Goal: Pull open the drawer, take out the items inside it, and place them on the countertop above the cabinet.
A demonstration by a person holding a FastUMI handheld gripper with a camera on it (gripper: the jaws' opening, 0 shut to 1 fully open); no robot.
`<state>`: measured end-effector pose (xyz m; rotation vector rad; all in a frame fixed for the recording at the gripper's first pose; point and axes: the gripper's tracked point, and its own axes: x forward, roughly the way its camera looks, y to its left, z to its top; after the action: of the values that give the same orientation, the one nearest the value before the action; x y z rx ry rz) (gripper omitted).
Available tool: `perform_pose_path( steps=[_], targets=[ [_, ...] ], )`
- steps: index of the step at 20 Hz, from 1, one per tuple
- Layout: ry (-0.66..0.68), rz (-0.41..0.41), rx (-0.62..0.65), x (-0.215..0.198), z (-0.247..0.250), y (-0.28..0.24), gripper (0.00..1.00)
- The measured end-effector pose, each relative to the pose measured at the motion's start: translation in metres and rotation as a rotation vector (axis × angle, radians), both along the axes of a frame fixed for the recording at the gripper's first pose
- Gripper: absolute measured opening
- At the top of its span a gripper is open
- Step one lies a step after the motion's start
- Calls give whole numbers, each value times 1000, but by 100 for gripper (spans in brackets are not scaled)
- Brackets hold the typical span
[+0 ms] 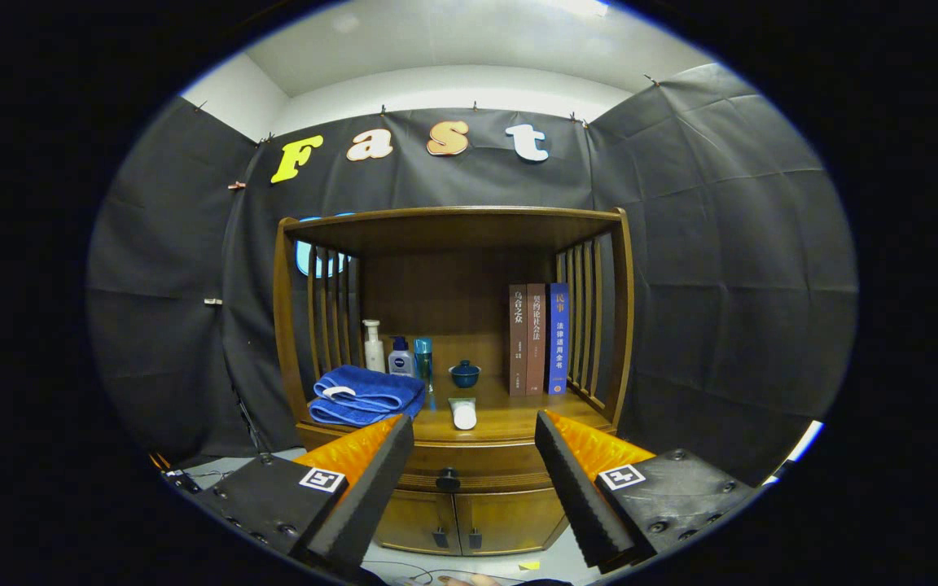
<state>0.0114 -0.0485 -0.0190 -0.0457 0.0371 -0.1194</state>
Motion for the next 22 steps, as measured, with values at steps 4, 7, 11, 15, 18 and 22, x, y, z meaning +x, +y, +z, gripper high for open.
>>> perform_pose_path(
  steps=[4, 7, 11, 15, 18, 22],
  targets=[
    [1, 4, -7, -5, 2, 4, 97],
    [-3, 10, -20, -8, 5, 8, 97],
    [-9, 11, -16, -11, 7, 11, 97],
    [-7, 14, -25, -12, 7, 12, 97],
    [-4, 15, -23, -12, 6, 13, 97],
    [2, 18, -25, -12, 4, 13, 97]
  ],
)
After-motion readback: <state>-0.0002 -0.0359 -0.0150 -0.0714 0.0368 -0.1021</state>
